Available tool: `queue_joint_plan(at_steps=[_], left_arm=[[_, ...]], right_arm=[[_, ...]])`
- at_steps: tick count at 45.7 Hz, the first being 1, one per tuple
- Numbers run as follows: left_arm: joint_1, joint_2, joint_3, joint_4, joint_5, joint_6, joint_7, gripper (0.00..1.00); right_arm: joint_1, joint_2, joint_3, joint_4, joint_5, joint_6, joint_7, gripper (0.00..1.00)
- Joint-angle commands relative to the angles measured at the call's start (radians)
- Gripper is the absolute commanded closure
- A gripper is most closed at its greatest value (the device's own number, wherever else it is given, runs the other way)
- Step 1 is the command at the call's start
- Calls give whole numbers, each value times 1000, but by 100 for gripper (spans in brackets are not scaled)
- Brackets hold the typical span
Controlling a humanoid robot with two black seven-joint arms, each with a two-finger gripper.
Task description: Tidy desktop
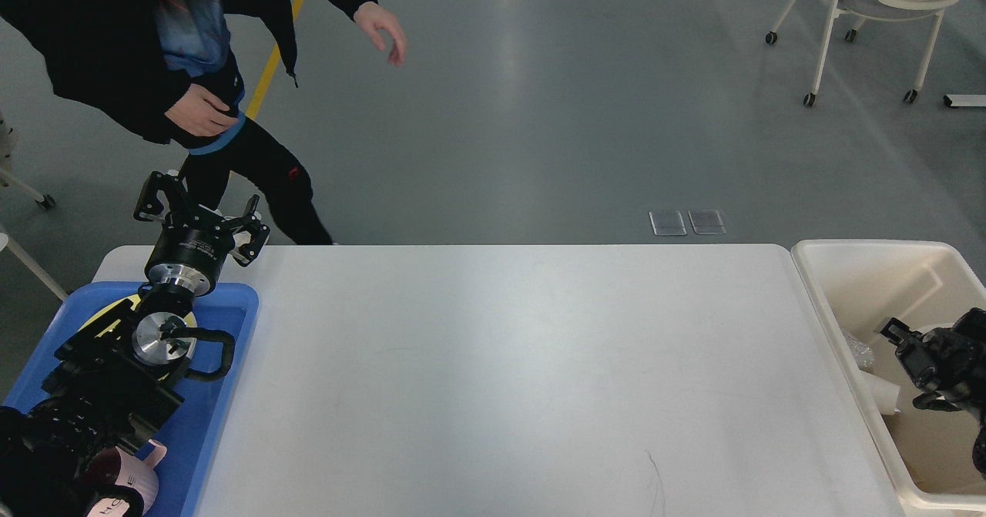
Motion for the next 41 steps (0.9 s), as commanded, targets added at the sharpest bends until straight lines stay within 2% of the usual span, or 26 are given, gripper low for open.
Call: queue_joint_plan(at_steps=[1,41], left_arm=[[0,0,0,0,0,0,-1,0],[0,0,0,0,0,0,-1,0]], right_arm=[[0,1,0,0,0,0,0,0],[-8,6,-3,0,0,-8,0,0]])
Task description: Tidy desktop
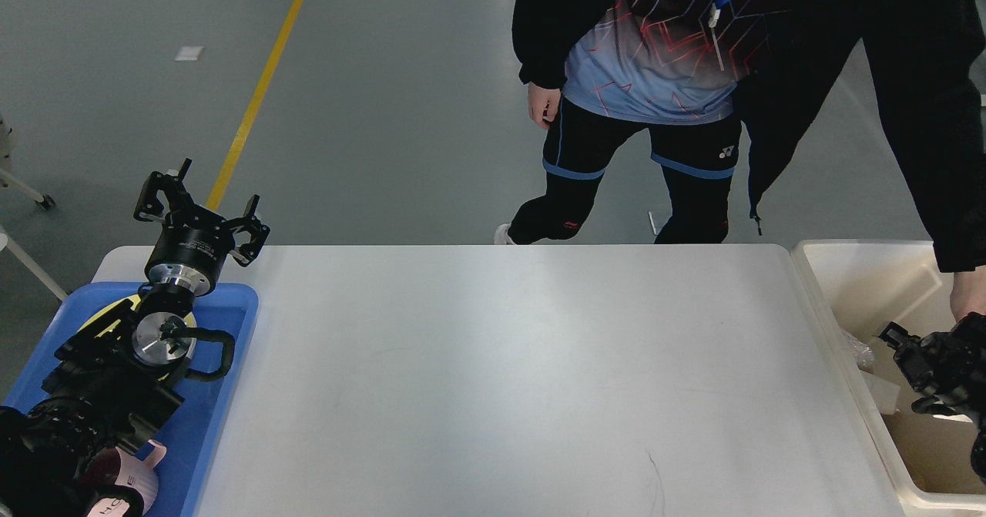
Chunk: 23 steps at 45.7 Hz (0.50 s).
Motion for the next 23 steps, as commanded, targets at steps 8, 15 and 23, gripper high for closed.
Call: queue_joint_plan(at_steps=[8,15,23], left_arm=[[0,0,0,0,0,0,1,0],[0,0,0,0,0,0,1,1],[0,0,2,0,0,0,1,0]], right_arm=[[1,2,-1,0,0,-5,0,0],[24,7,2,-1,9,-2,0,0],[99,43,98,-3,26,15,-2,0]])
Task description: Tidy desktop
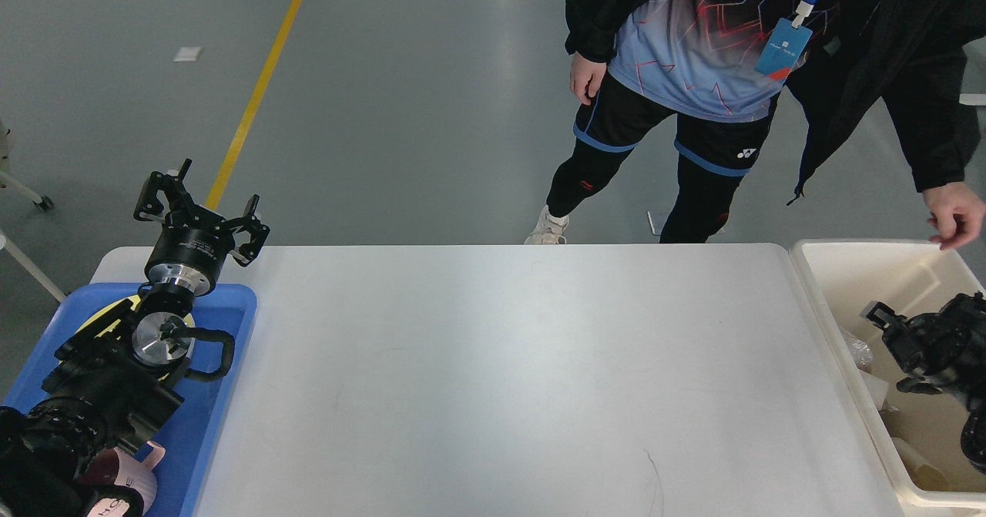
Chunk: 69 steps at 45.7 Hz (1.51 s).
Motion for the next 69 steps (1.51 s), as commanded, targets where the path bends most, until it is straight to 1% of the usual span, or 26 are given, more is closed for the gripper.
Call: queue_joint_plan(at_steps=[1,4,8,10,18,21,24,28,32,35,38,39,42,46,48,51,56,59,61,64,66,69], left_arm=[[0,0,0,0,0,0,-1,1],[0,0,0,0,0,0,-1,0],[0,0,0,0,0,0,0,1],[0,0,0,0,0,0,0,1],[0,0,0,0,0,0,-1,1],[0,0,0,0,0,0,-1,0],[0,0,2,0,0,0,-1,0],[0,0,0,0,0,0,0,1],[0,0,0,0,0,0,-1,0],[0,0,0,0,0,0,-1,0],[0,0,0,0,0,0,-1,1],[0,0,0,0,0,0,0,1],[0,0,0,0,0,0,0,0],[0,0,0,0,0,0,-1,1],[0,0,0,0,0,0,0,0],[0,0,0,0,0,0,0,0],[0,0,0,0,0,0,0,1],[0,0,0,0,0,0,0,0],[0,0,2,0,0,0,0,0],[0,0,0,0,0,0,0,1],[0,0,0,0,0,0,-1,0],[0,0,2,0,0,0,0,1]], right_arm=[[60,7,109,1,29,23,0,0],[106,-23,157,9,60,67,0,0],[162,-55,193,10,119,152,0,0],[184,-70,207,10,170,172,0,0],[267,-122,258,19,415,172,9,0],[281,-139,299,27,515,170,16,0],[282,-156,348,45,569,176,19,0],[294,-191,399,113,578,188,22,0],[345,-263,449,245,578,211,22,0],[365,-315,570,335,577,201,23,0],[356,-342,753,384,575,193,37,0],[341,-340,831,392,574,192,54,0],[284,-326,962,397,572,192,115,0],[258,-280,1035,397,532,192,196,0],[253,-267,1051,397,511,192,247,0],[235,-244,1063,397,482,195,350,0],[192,-198,1065,397,449,192,560,0],[154,-172,1065,397,446,192,658,0],[121,-142,1065,395,446,189,703,0],[84,-109,1068,395,446,172,741,0],[58,-92,1068,395,446,143,753,0],[19,-44,1068,395,446,75,755,0]])
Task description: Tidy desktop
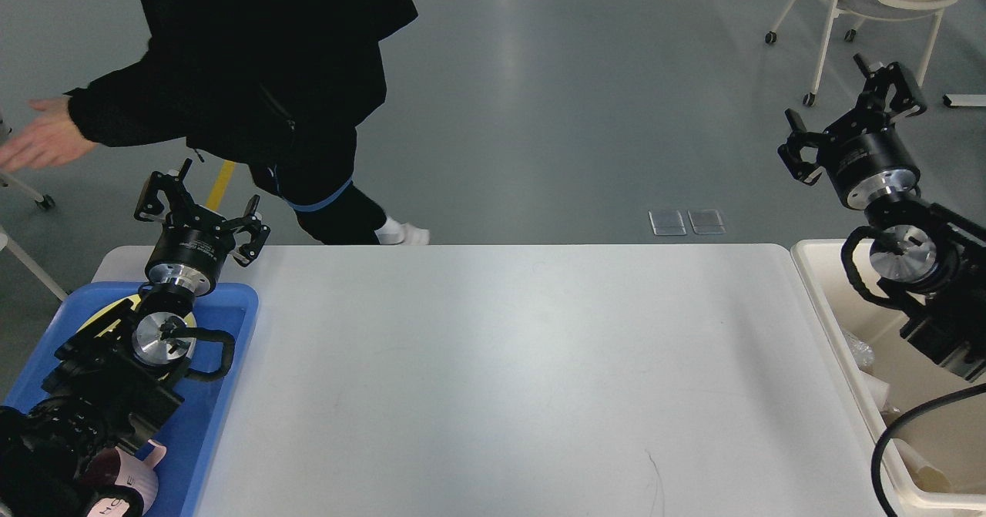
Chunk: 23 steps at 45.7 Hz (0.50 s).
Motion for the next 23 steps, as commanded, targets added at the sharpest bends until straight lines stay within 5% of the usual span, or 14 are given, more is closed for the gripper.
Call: queue_joint_plan(at_steps=[1,13,23], left_arm=[[0,0,1,0,0,0,0,1],[0,0,-1,0,0,0,0,1],[0,0,-1,0,0,0,-1,0]], right_arm=[[-79,85,1,0,0,-112,26,0],[-132,150,4,30,0,-178,42,0],[-158,210,10,33,0,-178,125,0]])
